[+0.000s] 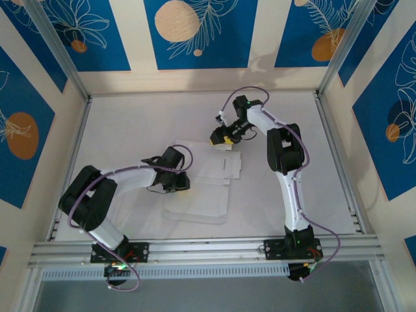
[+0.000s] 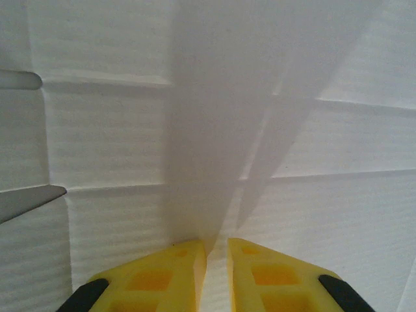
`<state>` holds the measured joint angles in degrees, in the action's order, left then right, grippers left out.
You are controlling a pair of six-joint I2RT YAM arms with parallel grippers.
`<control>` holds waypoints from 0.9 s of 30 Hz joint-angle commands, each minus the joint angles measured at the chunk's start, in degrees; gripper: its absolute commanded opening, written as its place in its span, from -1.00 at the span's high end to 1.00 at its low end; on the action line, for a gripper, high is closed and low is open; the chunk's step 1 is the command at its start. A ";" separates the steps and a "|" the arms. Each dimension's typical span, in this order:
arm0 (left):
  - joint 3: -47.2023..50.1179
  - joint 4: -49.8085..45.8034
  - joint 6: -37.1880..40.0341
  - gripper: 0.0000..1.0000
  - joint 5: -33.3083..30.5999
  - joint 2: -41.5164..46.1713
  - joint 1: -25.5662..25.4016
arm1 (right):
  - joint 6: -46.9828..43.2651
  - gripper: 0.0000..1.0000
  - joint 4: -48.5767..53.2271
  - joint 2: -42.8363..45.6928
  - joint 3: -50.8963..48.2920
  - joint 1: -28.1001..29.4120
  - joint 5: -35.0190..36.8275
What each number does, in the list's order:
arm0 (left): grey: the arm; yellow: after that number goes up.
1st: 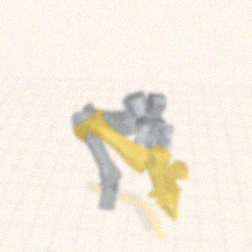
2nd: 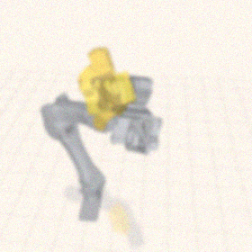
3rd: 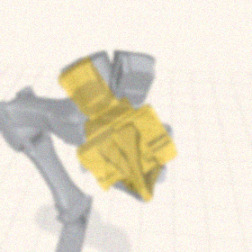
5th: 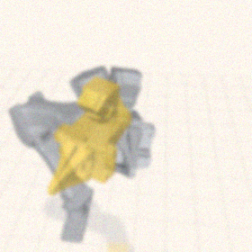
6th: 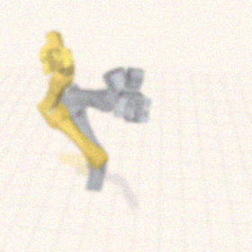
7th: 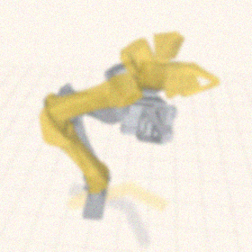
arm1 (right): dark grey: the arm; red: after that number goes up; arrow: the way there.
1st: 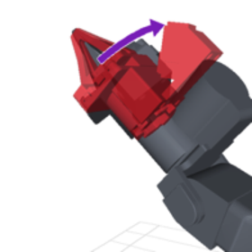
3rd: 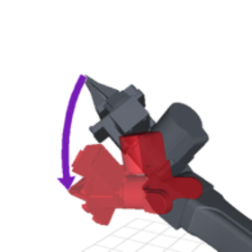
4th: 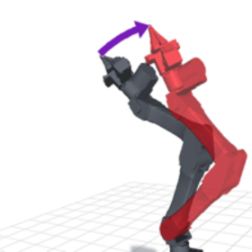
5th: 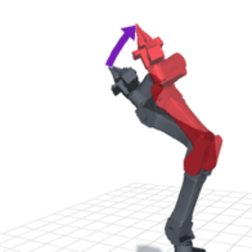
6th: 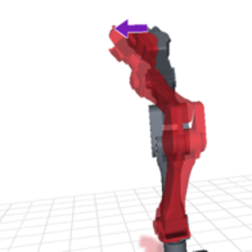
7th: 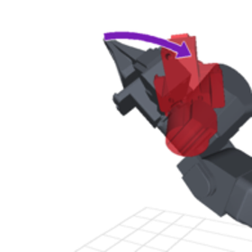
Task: Fold the paper box
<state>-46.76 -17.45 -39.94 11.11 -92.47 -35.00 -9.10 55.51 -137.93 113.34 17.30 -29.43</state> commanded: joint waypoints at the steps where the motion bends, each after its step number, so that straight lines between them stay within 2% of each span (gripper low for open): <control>1: -1.63 -6.54 3.06 0.62 -4.94 -1.79 0.81 | -0.24 -0.56 3.60 0.47 -2.03 0.85 -4.74; 4: -2.41 -7.14 4.16 0.61 -5.31 -2.09 0.78 | -0.92 -0.51 2.69 2.51 -2.33 0.88 -3.86; 9: -3.55 -8.64 5.37 0.60 -5.77 -2.45 0.78 | -2.06 -0.27 0.63 4.56 -1.96 1.00 -0.05; 19: -5.13 -11.46 7.48 0.61 -7.70 -0.92 0.80 | -2.94 0.57 -2.26 5.58 -2.55 1.95 3.80; 23: -7.52 -14.64 9.60 0.58 -8.57 2.39 0.98 | -2.77 0.63 -4.31 9.21 -4.35 1.11 1.65; 27: -12.04 -20.06 11.85 0.51 -8.92 7.55 1.99 | -2.85 0.78 -5.95 14.02 -6.55 0.45 -0.25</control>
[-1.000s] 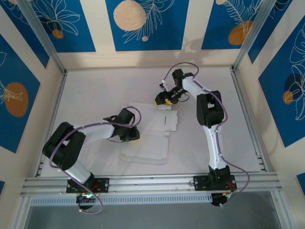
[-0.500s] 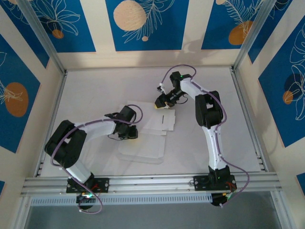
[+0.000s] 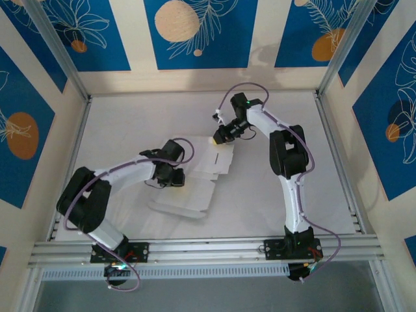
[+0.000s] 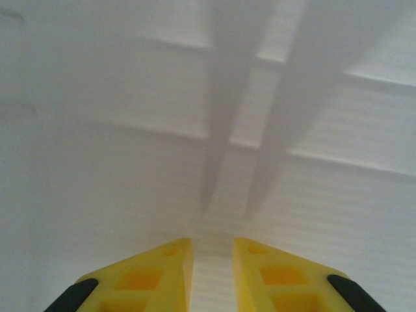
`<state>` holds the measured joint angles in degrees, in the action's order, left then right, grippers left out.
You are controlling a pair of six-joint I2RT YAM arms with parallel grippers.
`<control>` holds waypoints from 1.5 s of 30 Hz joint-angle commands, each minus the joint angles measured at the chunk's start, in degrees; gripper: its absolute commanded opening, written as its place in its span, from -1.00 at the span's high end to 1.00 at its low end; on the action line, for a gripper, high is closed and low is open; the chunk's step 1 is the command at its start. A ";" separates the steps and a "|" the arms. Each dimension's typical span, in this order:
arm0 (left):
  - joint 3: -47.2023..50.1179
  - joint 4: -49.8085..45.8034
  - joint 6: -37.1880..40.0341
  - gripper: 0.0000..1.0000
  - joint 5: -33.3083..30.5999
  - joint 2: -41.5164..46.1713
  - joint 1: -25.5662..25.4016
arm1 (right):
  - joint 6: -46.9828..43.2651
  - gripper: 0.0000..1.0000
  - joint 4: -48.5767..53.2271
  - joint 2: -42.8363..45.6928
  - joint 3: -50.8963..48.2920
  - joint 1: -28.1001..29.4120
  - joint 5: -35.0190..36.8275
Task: Fold the paper box
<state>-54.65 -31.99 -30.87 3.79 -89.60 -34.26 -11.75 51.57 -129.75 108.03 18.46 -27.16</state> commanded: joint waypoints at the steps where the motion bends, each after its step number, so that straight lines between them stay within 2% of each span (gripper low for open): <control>1: -5.47 -6.75 3.02 0.50 -1.59 6.04 1.78 | -0.38 0.80 -2.61 7.10 -2.00 -0.62 -2.55; 5: -11.17 -11.87 3.34 0.40 -0.87 10.84 4.53 | -1.36 0.88 -5.72 12.92 -5.90 0.13 -1.39; 7: -13.63 -13.53 2.02 0.28 0.56 12.75 6.53 | -2.21 0.89 -7.76 16.16 -8.53 0.95 0.57; 11: -16.83 -12.72 -5.39 -0.02 9.55 15.32 12.51 | -5.40 0.88 -16.13 25.37 -17.30 4.00 7.27; 14: -17.33 -7.26 -14.94 -0.16 16.94 16.12 15.30 | -7.81 0.90 -24.07 32.99 -24.63 6.73 11.68; 18: -15.74 5.44 -27.38 -0.26 26.03 15.19 15.63 | -12.52 0.97 -31.12 40.75 -31.61 10.99 18.37; 21: -13.12 13.95 -37.24 -0.26 29.05 13.42 15.63 | -14.29 0.97 -33.79 44.25 -34.51 13.53 22.53; 24: -13.10 16.44 -40.50 -0.24 28.72 12.44 15.54 | -15.83 0.96 -35.14 46.44 -36.13 15.63 25.75; 33: -16.19 16.19 -42.01 -0.04 27.93 11.65 15.45 | -20.89 0.94 -38.21 50.56 -36.76 20.16 29.88; 42: -13.33 19.21 -45.61 0.66 26.48 12.61 15.36 | -22.94 0.91 -38.32 49.85 -36.12 21.51 30.85; 44: -12.94 19.77 -46.32 0.82 26.28 13.03 15.36 | -22.97 0.83 -37.59 49.52 -35.63 21.64 31.11; 45: -12.79 19.71 -46.50 0.89 26.06 13.18 15.36 | -22.68 0.69 -37.00 49.47 -35.23 21.62 31.20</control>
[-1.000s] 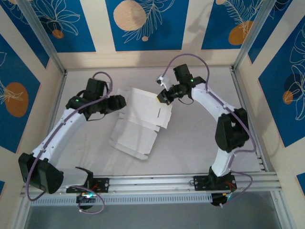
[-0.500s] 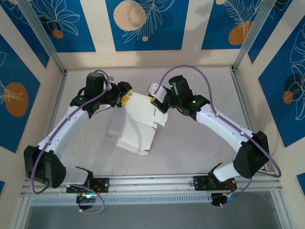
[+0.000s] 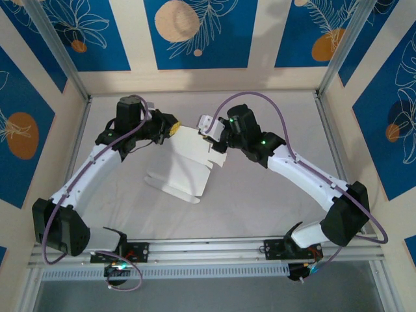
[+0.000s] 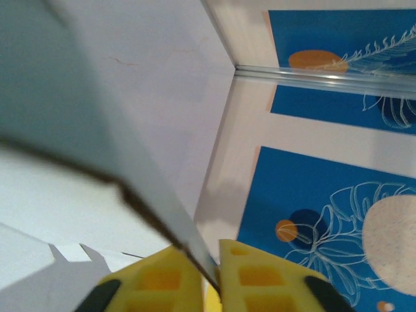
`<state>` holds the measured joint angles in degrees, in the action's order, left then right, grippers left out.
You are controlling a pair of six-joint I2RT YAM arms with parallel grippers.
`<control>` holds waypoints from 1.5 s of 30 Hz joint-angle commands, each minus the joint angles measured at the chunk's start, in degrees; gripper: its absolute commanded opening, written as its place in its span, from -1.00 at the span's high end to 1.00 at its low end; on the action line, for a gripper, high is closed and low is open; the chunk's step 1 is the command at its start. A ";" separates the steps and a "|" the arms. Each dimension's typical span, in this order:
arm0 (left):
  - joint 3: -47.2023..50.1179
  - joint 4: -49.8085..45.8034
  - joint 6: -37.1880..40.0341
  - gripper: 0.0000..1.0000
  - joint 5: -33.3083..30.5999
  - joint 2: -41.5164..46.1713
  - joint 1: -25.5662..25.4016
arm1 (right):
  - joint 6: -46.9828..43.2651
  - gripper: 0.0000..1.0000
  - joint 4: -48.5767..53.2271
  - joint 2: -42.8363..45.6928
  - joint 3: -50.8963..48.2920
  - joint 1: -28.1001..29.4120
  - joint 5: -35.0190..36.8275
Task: Fold the paper box
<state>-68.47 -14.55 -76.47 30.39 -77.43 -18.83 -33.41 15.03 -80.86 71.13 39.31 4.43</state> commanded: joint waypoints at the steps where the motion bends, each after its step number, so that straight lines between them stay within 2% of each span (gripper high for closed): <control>1: 1.30 2.18 -1.12 0.99 -0.80 1.35 -0.07 | -0.57 0.44 0.58 0.51 2.21 0.77 -0.42; 5: 2.80 1.72 -2.19 1.00 -2.90 2.95 0.07 | 5.27 -0.28 6.77 2.46 4.74 -0.12 -4.04; 6: 3.23 1.59 -2.44 1.00 -3.45 3.36 0.02 | 8.16 -0.37 8.72 3.37 5.71 -0.64 -5.65; 9: 4.51 1.18 -3.70 1.00 -4.84 4.21 0.02 | 18.47 -0.38 14.19 5.77 8.73 -3.00 -9.47; 11: 5.71 1.19 -4.78 1.00 -5.42 4.68 0.02 | 30.34 -0.36 15.83 7.06 10.10 -6.05 -10.95; 14: 7.58 2.25 -6.59 1.00 -5.91 5.25 0.02 | 50.06 -0.09 21.87 6.03 13.39 -12.34 -20.45; 16: 8.53 3.12 -7.36 1.00 -6.12 5.37 0.02 | 60.90 0.15 22.24 5.93 12.14 -13.84 -22.53; 19: 9.29 4.46 -8.00 1.00 -6.17 5.37 0.02 | 77.25 0.13 14.54 8.42 4.63 -13.29 -24.80; 22: 9.86 5.61 -8.74 1.00 -6.13 5.52 0.02 | 89.85 0.00 10.74 7.59 0.71 -13.25 -29.09; 23: 9.88 5.68 -8.83 1.00 -6.17 5.71 0.02 | 92.39 -0.04 8.81 7.84 -0.96 -12.65 -28.51; 27: 9.67 5.07 -8.48 1.00 -6.44 6.66 0.02 | 100.28 -0.05 7.44 7.36 -3.37 -9.47 -23.53; 33: 10.06 5.32 -8.98 1.00 -6.35 7.25 0.02 | 102.94 0.03 7.85 5.23 -1.79 -6.98 -21.23; 37: 10.04 6.41 -10.67 1.00 -6.16 7.64 -0.05 | 104.68 0.00 8.27 5.31 -1.24 -5.12 -18.07; 41: 8.56 5.45 -10.94 1.00 -5.51 8.57 -0.08 | 104.22 -0.21 8.21 4.65 -1.18 -6.34 -17.65; 45: 7.17 1.52 -10.07 1.00 -6.77 10.86 0.02 | 100.97 -0.18 8.79 4.21 -0.04 -9.39 -17.95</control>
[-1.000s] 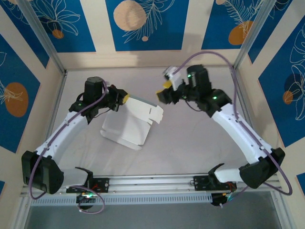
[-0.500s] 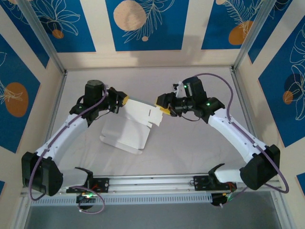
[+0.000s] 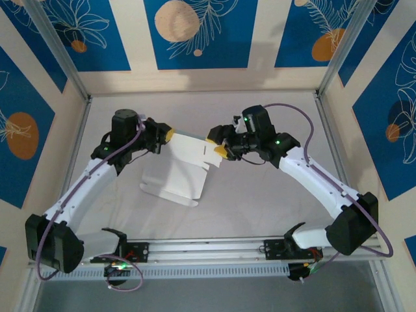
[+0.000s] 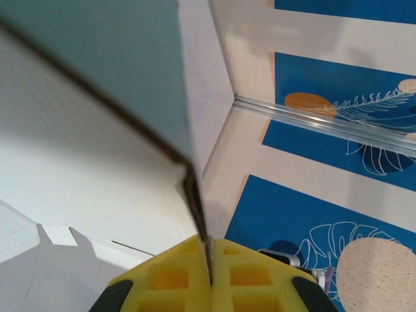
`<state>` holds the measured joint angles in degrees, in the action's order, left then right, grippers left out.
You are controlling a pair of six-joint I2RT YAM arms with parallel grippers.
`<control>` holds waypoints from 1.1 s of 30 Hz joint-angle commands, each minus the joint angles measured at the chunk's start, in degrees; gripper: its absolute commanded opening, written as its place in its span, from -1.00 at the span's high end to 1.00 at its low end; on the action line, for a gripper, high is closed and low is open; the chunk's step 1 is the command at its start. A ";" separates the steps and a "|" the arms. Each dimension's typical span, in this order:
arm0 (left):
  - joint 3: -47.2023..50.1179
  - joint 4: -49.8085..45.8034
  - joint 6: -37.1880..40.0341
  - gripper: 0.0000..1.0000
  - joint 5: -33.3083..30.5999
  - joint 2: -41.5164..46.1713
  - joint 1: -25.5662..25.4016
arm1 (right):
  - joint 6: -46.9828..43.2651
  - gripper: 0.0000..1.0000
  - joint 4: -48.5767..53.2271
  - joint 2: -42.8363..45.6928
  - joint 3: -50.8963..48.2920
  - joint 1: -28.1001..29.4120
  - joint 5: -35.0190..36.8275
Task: Fold the paper box
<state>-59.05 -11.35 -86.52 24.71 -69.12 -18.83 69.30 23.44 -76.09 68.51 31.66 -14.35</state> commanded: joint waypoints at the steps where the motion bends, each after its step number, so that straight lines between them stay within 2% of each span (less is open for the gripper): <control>1: -2.47 -1.74 -0.01 1.00 -0.83 2.84 -0.07 | -2.49 -0.15 0.78 -0.65 3.04 -2.48 0.62; 6: -2.85 -2.88 0.21 1.00 -0.80 3.98 -0.74 | -4.77 0.06 0.09 -1.02 6.06 -3.61 -3.95; 13: -1.67 -2.36 -0.37 1.00 -1.55 4.65 -1.41 | -7.14 0.30 1.81 -3.62 9.73 -1.56 -8.71; 21: -2.83 -3.60 0.08 1.00 -3.21 4.53 -1.47 | -7.18 0.27 1.81 -3.69 8.90 1.81 -9.73; 28: -2.02 -2.88 -0.49 1.00 -3.79 4.92 -1.52 | -6.97 0.13 4.19 -1.42 7.08 2.00 -6.87; 33: -1.99 -2.88 -0.37 1.00 -3.97 5.57 -1.74 | -6.33 0.13 3.42 -1.59 6.12 0.22 -5.23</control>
<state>-59.96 -14.41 -86.70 21.74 -65.41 -19.90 63.05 25.98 -78.54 75.77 32.84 -20.69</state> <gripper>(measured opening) 0.045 0.439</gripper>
